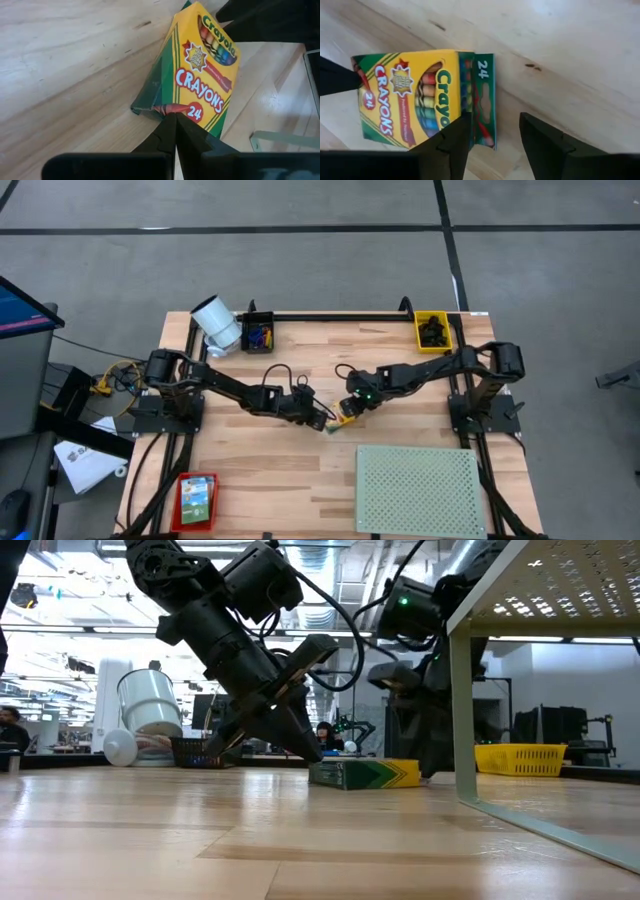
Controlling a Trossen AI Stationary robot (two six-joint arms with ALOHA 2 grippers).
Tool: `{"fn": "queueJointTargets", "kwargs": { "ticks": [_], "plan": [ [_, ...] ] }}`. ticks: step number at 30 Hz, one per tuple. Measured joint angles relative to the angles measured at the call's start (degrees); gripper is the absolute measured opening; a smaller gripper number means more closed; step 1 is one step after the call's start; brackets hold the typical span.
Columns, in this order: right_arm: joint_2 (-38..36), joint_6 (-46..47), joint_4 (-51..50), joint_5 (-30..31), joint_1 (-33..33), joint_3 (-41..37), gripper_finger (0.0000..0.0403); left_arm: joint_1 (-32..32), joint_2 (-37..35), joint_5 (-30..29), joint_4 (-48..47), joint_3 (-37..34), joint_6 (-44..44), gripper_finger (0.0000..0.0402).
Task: Pick & Place Office Desk Supplies
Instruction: Put the green crayon box into the orange bin
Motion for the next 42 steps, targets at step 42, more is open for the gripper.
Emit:
{"fn": "queueJointTargets", "kwargs": {
  "ticks": [42],
  "plan": [
    [0.9,6.4,24.9,-7.6,-0.8,-12.8,0.0008,0.0,0.0,0.0,0.7,0.0,-1.5,0.0]
  ]
}}
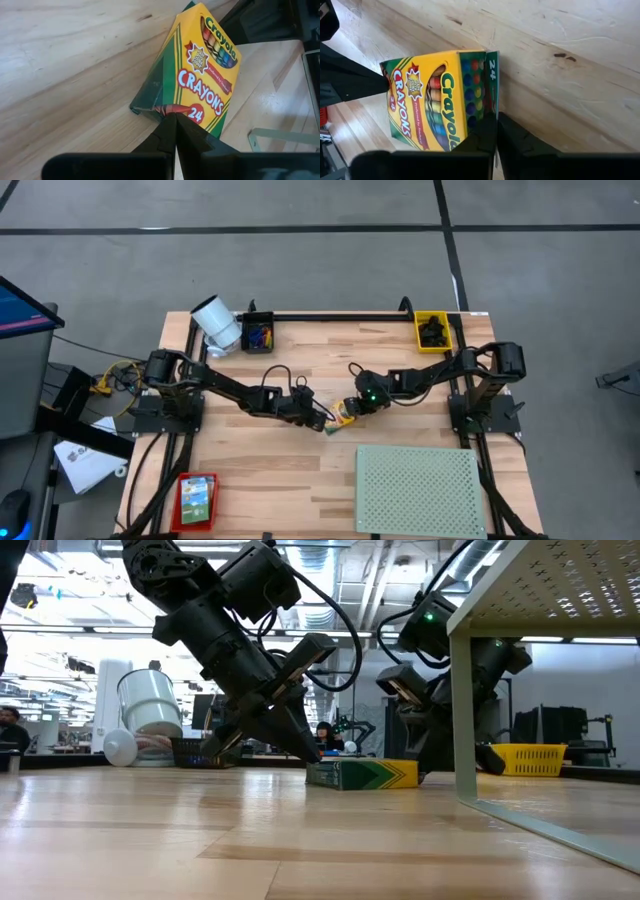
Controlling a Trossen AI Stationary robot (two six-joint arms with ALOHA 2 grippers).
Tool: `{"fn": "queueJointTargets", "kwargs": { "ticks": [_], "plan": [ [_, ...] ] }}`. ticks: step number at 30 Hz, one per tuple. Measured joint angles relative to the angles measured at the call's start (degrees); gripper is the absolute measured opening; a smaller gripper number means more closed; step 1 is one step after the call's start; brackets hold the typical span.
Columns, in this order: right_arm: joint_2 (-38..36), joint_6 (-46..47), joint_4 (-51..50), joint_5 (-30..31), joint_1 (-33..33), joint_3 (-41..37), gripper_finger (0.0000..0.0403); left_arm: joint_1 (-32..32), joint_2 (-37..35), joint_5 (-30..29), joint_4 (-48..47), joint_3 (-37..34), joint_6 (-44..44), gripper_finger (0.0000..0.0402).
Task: Pick & Place Office Desk Supplies
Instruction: Put the green crayon box into the orange bin
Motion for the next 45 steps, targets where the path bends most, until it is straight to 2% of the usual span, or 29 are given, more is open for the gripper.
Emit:
{"fn": "queueJointTargets", "kwargs": {
  "ticks": [6,11,15,19,23,28,32,35,41,45],
  "plan": [
    [-2.1,-1.4,-1.0,1.3,0.2,0.1,0.0003,-0.3,-2.3,-1.0,-0.1,-0.3,2.8,0.0],
    [-9.5,-2.3,-1.4,3.6,-0.1,0.3,0.0002,-1.0,-10.6,-3.4,-3.8,-0.2,8.1,0.0],
    [-15.0,-5.3,-3.1,4.1,0.1,1.0,0.0001,-2.3,-18.2,-3.6,-7.1,-0.3,16.7,0.0],
    [-18.8,-12.9,-7.6,2.6,2.1,4.4,0.0001,-3.3,-26.7,0.6,-6.4,-0.2,27.7,0.0007],
    [-19.6,-24.3,-16.2,0.1,4.6,10.0,0.0001,-3.0,-34.3,5.7,-8.4,-0.2,35.6,0.0036],
    [-19.1,-30.9,-22.5,-6.0,6.0,16.8,0.0,-0.9,-39.4,9.7,-9.5,0.0,41.6,0.0116],
    [-19.5,-31.7,-24.1,-10.2,6.2,22.0,0.0,-0.2,-39.7,12.8,-9.6,1.2,44.9,0.0183],
    [-19.6,-32.0,-25.6,-13.5,6.6,26.0,0.0,-0.2,-37.8,15.1,-7.8,3.8,47.7,0.0204],
    [-18.3,-33.0,-29.7,-16.9,7.7,33.4,0.0,1.4,-32.4,20.1,-7.7,8.7,48.5,0.0183],
    [-17.2,-33.0,-29.4,-17.2,8.9,37.1,0.0,2.1,-28.0,24.4,-2.7,10.7,48.6,0.016]
  ]
}}
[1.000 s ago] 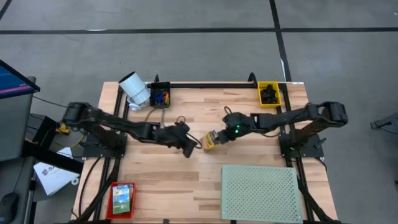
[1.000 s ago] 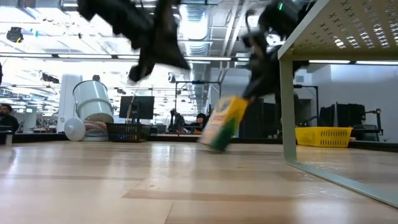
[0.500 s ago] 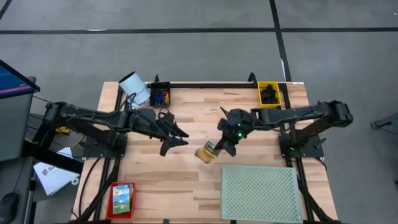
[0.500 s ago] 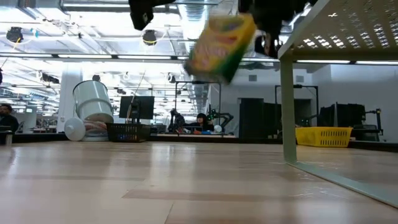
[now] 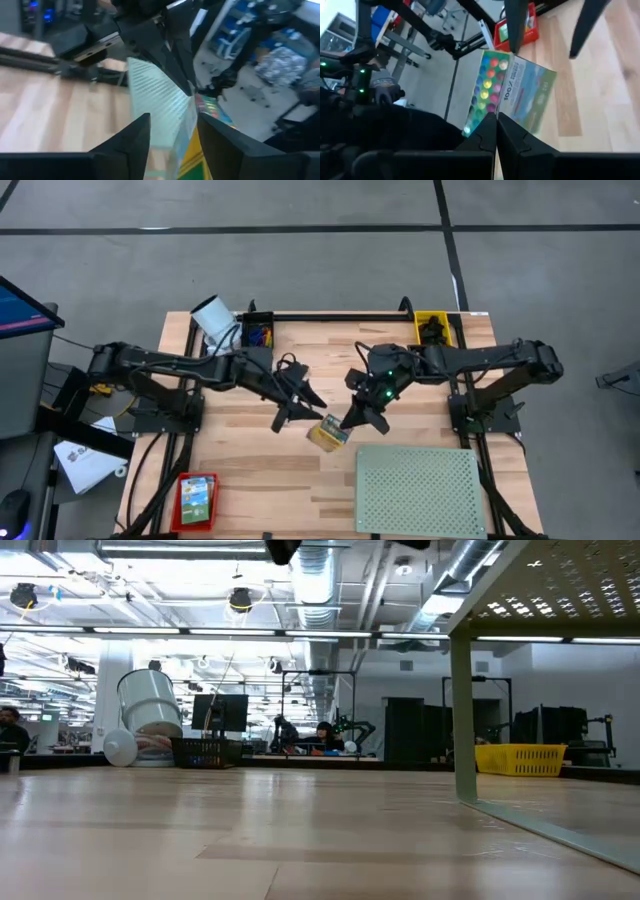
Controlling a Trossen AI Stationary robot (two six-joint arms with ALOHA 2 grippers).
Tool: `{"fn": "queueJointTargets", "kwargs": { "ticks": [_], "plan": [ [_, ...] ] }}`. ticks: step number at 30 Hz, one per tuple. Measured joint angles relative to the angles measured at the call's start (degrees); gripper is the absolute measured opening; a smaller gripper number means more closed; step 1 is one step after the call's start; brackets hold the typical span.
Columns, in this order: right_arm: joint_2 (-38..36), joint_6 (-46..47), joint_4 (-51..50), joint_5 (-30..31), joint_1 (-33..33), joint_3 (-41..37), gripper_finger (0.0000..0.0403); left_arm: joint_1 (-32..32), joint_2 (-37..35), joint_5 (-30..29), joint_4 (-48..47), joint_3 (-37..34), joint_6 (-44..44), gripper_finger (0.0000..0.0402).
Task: Pick & Place Office Desk Supplies
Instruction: Put the green crayon box into the orange bin
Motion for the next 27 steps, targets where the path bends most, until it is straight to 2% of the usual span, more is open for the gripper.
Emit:
{"fn": "queueJointTargets", "kwargs": {
  "ticks": [3,12,27],
  "plan": [
    [0.8,0.3,-0.6,0.0,0.3,1.6,0.0,0.2,1.7,2.9,4.7,0.2,0.0,0.0146],
    [0.8,2.0,-2.8,4.0,2.4,2.6,0.0,0.5,1.9,10.0,5.6,0.1,-1.7,0.0125],
    [0.8,2.4,-1.2,4.5,2.9,2.6,0.0,1.6,1.9,9.0,5.1,0.1,-1.5,0.0125]
  ]
}}
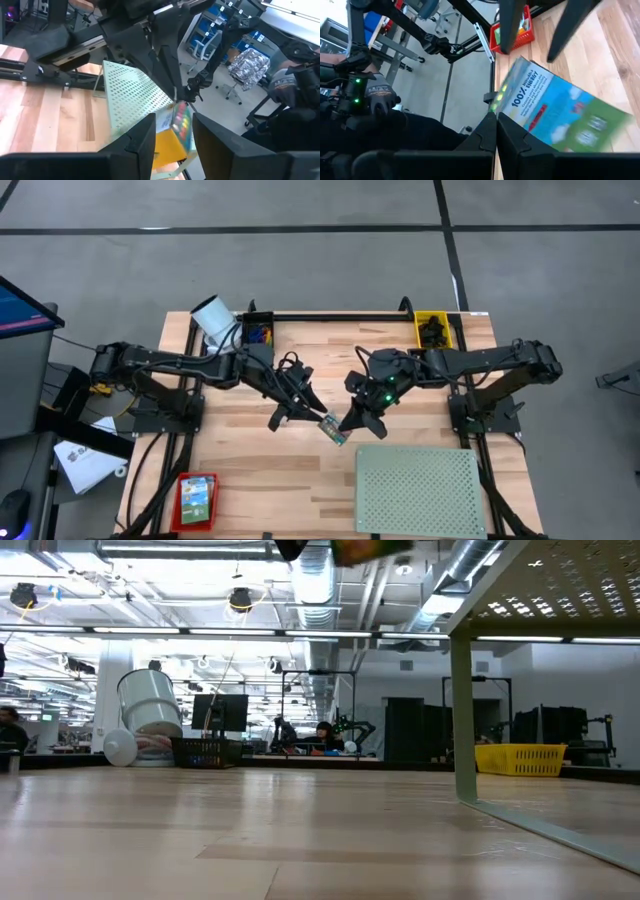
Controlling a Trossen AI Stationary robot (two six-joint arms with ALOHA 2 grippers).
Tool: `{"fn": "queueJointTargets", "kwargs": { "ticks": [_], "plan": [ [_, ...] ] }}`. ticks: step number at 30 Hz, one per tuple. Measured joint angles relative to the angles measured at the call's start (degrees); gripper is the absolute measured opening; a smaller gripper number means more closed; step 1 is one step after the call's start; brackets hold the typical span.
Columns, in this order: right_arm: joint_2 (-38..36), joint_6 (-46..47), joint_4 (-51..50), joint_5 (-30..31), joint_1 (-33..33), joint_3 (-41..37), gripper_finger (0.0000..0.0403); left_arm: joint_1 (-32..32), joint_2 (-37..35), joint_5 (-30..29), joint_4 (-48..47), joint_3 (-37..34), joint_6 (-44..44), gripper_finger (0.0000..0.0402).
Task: Pick & Place Office Desk Supplies
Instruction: Put the green crayon box into the orange bin
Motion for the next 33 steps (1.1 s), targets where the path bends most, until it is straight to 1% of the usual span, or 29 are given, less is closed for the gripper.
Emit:
{"fn": "queueJointTargets", "kwargs": {
  "ticks": [21,26,33],
  "plan": [
    [0.0,-1.1,2.9,-0.3,-2.3,0.0,0.0,0.0,0.0,-0.5,1.2,0.0,-0.1,0.0119],
    [1.0,-1.1,3.8,-0.5,-2.8,0.0,0.0,0.0,0.0,-0.9,1.5,0.0,-0.1,0.0094],
    [3.4,-0.5,6.7,-2.3,-2.8,-0.1,0.0,0.0,0.0,-0.8,1.4,0.0,-0.1,0.0042]
  ]
}}
